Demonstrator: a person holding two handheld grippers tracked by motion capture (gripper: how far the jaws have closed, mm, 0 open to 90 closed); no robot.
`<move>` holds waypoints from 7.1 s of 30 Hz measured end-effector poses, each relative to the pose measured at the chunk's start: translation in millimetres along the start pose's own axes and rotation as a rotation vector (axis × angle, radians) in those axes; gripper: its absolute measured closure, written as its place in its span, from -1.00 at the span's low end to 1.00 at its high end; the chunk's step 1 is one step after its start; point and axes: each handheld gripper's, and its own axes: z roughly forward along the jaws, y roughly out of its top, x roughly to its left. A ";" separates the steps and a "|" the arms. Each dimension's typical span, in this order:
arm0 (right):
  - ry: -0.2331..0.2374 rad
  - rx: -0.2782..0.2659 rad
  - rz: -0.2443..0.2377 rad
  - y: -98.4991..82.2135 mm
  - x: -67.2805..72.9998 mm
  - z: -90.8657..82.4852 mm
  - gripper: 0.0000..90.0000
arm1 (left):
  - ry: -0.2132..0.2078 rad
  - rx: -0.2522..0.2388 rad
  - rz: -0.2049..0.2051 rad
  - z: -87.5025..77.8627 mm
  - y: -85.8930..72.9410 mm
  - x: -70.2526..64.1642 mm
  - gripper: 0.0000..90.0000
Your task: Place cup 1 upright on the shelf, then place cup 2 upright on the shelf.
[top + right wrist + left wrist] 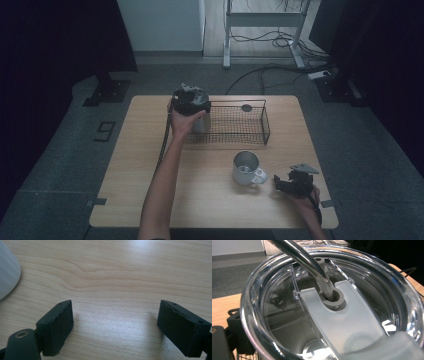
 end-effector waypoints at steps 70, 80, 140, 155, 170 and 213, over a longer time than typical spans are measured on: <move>-0.005 -0.002 0.001 1.6 0.7 1.9 -0.70 | -0.027 -0.043 0.034 -32.3 -33.3 -0.1 -1.00; -0.011 -0.001 0.003 1.5 0.6 1.8 -0.70 | -0.042 -0.060 0.034 -56.3 -52.6 8.8 -1.00; -0.056 0.000 0.050 -0.3 5.6 -0.5 -0.69 | -0.168 0.083 0.041 -126.2 -207.4 15.8 -0.91; -0.007 -0.056 0.028 4.4 21.9 -24.7 -0.66 | -0.168 0.093 0.035 -124.4 -210.5 18.8 -0.90; 0.069 -0.191 0.023 24.0 40.8 -65.3 -0.65 | -0.177 0.095 0.035 -126.4 -210.1 20.4 -0.89; 0.277 -0.192 -0.104 57.4 91.0 -62.4 -0.98 | -0.174 0.160 0.037 -123.8 -227.8 20.0 -0.86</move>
